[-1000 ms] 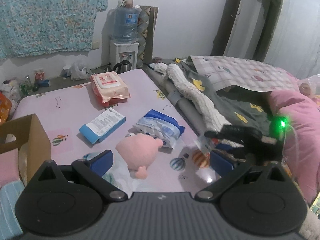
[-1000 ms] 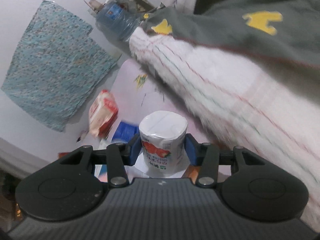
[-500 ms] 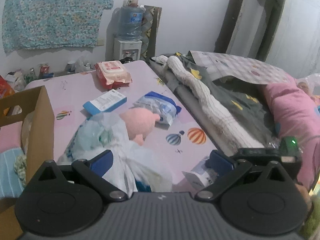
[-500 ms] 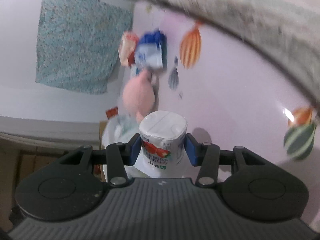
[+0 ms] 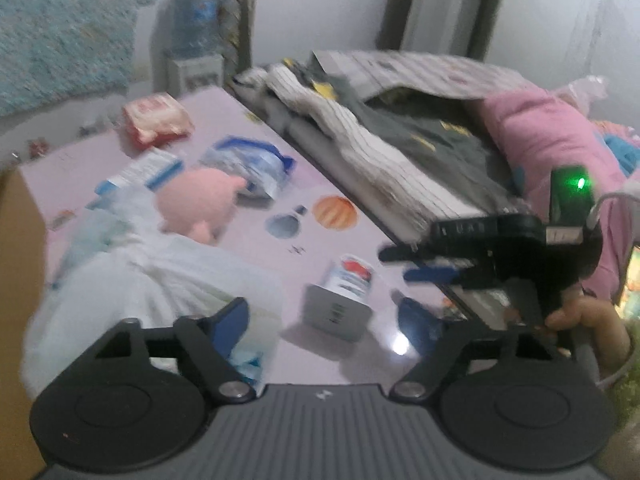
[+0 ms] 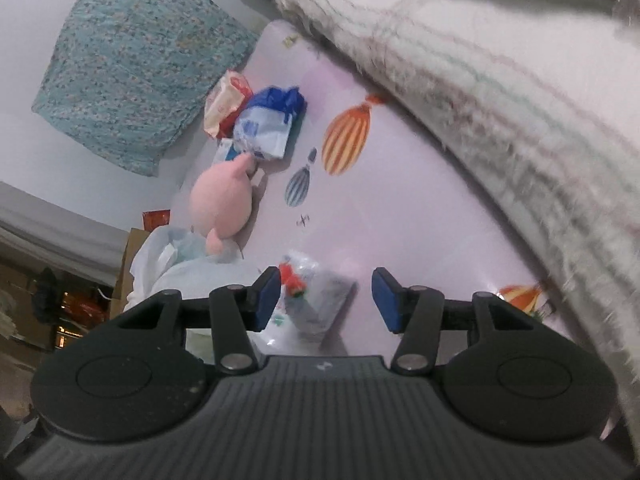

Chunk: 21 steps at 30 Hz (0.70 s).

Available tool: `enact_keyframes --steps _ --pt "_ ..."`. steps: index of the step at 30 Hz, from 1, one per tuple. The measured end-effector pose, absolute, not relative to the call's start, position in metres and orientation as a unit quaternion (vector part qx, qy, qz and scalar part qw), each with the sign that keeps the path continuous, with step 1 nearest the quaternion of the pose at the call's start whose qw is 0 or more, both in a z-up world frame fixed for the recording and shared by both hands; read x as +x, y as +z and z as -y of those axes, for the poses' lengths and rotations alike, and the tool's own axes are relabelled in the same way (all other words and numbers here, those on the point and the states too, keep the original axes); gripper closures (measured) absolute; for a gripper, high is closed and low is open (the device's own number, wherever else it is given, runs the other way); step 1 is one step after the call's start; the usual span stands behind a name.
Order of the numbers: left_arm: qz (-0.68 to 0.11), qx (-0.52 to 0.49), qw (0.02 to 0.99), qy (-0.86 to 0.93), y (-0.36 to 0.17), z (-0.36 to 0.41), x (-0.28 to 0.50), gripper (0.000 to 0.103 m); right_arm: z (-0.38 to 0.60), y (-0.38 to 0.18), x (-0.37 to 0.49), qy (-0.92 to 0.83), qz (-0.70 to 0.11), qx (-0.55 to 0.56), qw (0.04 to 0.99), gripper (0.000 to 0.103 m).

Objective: Organize soft objects
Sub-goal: 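Grasp the clear plastic lid beside the cup with the left tool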

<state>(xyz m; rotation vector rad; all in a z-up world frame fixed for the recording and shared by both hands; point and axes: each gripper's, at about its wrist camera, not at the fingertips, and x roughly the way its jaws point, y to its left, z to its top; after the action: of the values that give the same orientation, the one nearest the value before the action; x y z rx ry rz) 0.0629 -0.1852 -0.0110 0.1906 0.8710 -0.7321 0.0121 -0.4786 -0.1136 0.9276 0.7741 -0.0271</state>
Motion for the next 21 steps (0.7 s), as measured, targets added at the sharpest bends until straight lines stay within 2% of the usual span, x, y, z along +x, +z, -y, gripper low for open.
enact_keyframes --steps 5,12,17,21 --pt "-0.477 0.082 0.793 -0.37 -0.037 0.21 0.082 0.039 0.49 -0.103 0.021 0.016 -0.342 0.413 0.844 0.055" --pt "-0.524 0.093 0.768 -0.357 -0.069 0.24 0.108 0.039 0.484 -0.117 0.049 0.057 -0.363 0.408 0.836 0.061" --pt "-0.532 0.098 0.766 -0.348 -0.08 0.253 0.119 0.039 0.484 -0.131 0.051 0.08 -0.371 0.437 0.816 0.075" --pt "-0.527 0.091 0.776 -0.335 -0.079 0.253 0.12 0.039 0.486 -0.14 0.049 0.088 -0.371 0.466 0.798 0.075"
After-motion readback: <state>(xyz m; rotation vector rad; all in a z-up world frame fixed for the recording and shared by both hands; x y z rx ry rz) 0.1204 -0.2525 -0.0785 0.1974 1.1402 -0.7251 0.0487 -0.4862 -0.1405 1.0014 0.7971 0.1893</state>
